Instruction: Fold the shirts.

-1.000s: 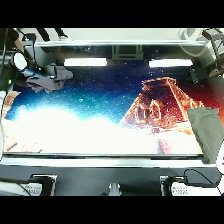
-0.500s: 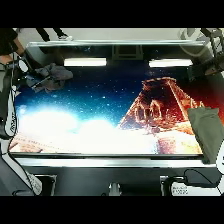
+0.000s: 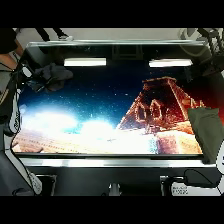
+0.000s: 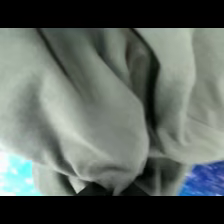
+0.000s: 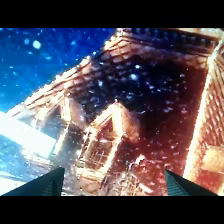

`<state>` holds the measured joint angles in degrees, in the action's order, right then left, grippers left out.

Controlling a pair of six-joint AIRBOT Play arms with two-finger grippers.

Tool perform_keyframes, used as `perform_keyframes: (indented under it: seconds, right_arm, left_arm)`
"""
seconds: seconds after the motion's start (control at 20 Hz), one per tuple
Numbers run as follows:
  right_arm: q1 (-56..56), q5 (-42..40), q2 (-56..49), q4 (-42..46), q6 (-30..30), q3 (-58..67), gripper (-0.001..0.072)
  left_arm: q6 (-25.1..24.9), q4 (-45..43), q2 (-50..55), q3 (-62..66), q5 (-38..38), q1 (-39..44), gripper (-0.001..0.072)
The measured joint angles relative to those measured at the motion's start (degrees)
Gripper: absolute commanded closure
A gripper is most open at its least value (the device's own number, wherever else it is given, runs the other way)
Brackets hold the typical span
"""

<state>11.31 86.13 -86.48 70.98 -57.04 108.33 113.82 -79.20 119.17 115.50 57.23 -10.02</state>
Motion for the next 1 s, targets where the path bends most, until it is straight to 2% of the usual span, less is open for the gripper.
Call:
perform_keyframes:
  seconds: [0.2, 0.35, 0.5, 0.65, 0.8, 1.0]
  right_arm:
    - [0.00, -3.67, 1.92, 0.00, 1.92, 0.15, 0.0043]
    - [0.00, -10.08, 7.67, 0.28, 2.71, 0.24, 0.0043]
    - [0.02, -11.63, 15.45, 2.25, 3.08, 0.26, 0.0043]
    - [0.00, -6.23, 23.10, 5.25, 2.99, 0.28, 0.0043]
    - [0.00, 2.51, 27.87, 7.65, 2.40, 0.26, 0.0043]
    - [0.00, 11.93, 28.81, 8.98, 1.42, -2.89, 0.0043]
  left_arm:
    - [-12.90, 7.74, -11.19, 0.42, -4.63, 1.62, 0.0681]
    - [-22.67, 13.94, -26.69, 0.50, -7.39, 6.60, 0.0681]
    - [-27.23, 16.44, -40.52, -0.31, -8.07, 15.32, 0.0680]
    - [-27.74, 16.92, -50.03, -2.97, -7.34, 25.70, 0.0680]
    - [-23.39, 12.31, -53.70, -8.31, -1.60, 34.71, 0.0680]
    - [-19.43, 9.11, -54.38, -24.57, 2.36, 44.83, 0.0681]
